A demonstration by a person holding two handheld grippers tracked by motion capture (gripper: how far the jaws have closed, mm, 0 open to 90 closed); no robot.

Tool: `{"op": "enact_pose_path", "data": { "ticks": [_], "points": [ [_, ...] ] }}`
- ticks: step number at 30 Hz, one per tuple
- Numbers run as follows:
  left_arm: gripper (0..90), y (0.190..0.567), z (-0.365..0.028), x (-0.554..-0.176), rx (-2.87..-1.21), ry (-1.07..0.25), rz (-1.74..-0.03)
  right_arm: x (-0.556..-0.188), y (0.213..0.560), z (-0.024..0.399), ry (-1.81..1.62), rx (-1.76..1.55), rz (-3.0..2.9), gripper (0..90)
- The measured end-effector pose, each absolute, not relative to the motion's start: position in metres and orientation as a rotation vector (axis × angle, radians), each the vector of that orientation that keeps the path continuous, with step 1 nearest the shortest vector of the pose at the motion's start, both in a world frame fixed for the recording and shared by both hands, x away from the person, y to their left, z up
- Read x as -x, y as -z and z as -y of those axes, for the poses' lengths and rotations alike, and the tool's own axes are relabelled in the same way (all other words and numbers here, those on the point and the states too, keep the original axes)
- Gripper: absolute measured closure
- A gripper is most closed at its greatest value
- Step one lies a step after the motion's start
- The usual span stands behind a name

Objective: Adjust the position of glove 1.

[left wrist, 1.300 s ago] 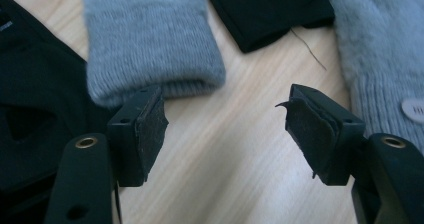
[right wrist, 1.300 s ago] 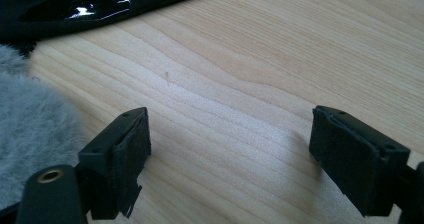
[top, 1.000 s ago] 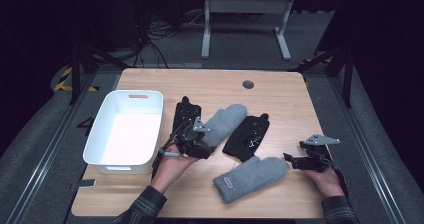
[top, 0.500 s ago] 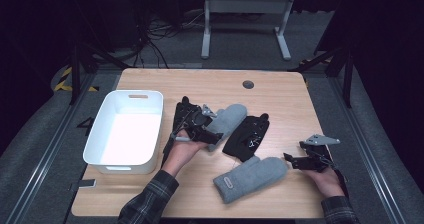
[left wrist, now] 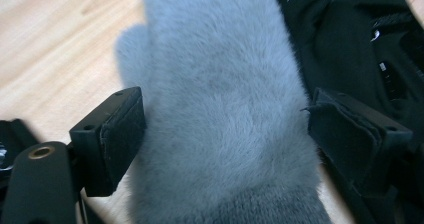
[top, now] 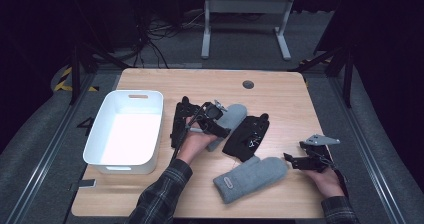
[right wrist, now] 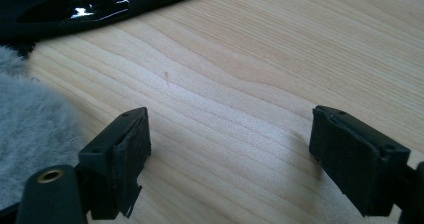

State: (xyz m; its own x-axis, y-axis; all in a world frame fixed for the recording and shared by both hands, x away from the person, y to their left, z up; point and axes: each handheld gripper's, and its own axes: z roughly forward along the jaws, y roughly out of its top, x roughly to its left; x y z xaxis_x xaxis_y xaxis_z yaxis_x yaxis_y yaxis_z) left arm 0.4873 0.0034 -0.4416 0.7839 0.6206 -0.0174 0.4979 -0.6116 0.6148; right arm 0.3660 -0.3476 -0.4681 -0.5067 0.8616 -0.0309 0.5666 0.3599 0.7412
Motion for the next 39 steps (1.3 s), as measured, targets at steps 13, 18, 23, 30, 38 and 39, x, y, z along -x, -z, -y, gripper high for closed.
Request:
{"op": "enact_pose_path", "data": {
  "ticks": [13,18,23,30,38,39],
  "points": [
    [47.1,0.444,-0.005,-0.487,-2.398,-0.259,-0.822,-0.366,0.468,0.348,-0.958,-1.244,-2.210,17.1],
    [65.8,0.441,-0.011,-0.488,-2.350,-0.213,-0.821,-0.366,0.468,0.348,-0.958,-1.243,-2.210,17.1],
    [75.7,0.436,-0.021,-0.489,-2.289,-0.144,-0.805,-0.366,0.468,0.348,-0.958,-1.244,-2.210,17.1],
    [79.1,0.427,-0.030,-0.486,-2.265,-0.114,-0.788,-0.366,0.468,0.348,-0.958,-1.244,-2.210,17.1],
    [79.7,0.409,-0.035,-0.473,-2.242,-0.075,-0.753,-0.366,0.468,0.348,-0.957,-1.245,-2.209,17.1],
    [79.8,0.407,-0.035,-0.471,-2.236,-0.056,-0.746,-0.366,0.468,0.348,-0.957,-1.246,-2.209,17.1]
  ]
}}
